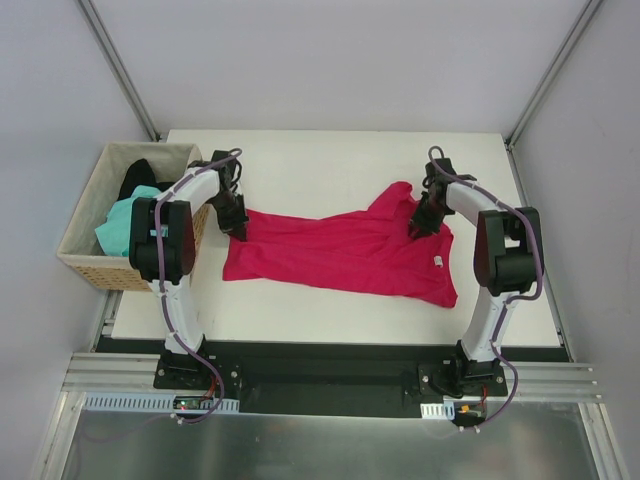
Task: Fold and stack the t-shirts
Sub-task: Grap the side of the flattened tshirt furthest away from the robot with both arms
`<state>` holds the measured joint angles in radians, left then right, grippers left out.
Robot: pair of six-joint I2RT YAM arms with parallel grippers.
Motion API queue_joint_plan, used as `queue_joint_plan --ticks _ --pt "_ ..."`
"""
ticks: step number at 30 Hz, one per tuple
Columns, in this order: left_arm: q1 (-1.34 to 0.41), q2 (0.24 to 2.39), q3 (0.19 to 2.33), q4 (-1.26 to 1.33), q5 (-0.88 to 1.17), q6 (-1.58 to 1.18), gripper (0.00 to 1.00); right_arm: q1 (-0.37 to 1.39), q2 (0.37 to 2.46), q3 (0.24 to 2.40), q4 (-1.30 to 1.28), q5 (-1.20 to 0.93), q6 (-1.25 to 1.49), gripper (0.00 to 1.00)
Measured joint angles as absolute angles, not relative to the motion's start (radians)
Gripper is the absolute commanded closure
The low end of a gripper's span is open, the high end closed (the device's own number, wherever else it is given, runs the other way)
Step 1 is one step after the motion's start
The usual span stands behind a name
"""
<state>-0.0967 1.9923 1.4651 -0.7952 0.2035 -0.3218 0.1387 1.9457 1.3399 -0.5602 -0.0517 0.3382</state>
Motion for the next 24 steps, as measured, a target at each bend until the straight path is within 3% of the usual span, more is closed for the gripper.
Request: queue_joint_plan --ticks 4,9,24 --pt "-0.097 1.992 1.501 -0.802 0.205 -0.321 1.00 0.144 1.946 1.406 -0.595 -0.034 0.323 0.69" --pt "-0.097 1.992 1.591 -0.801 0.208 -0.321 0.86 0.146 1.946 1.537 -0.619 -0.025 0.301 0.68" --pt "-0.097 2.077 1.813 -0.815 0.236 -0.321 0.84 0.148 2.193 1.858 -0.716 -0.063 0.260 0.67"
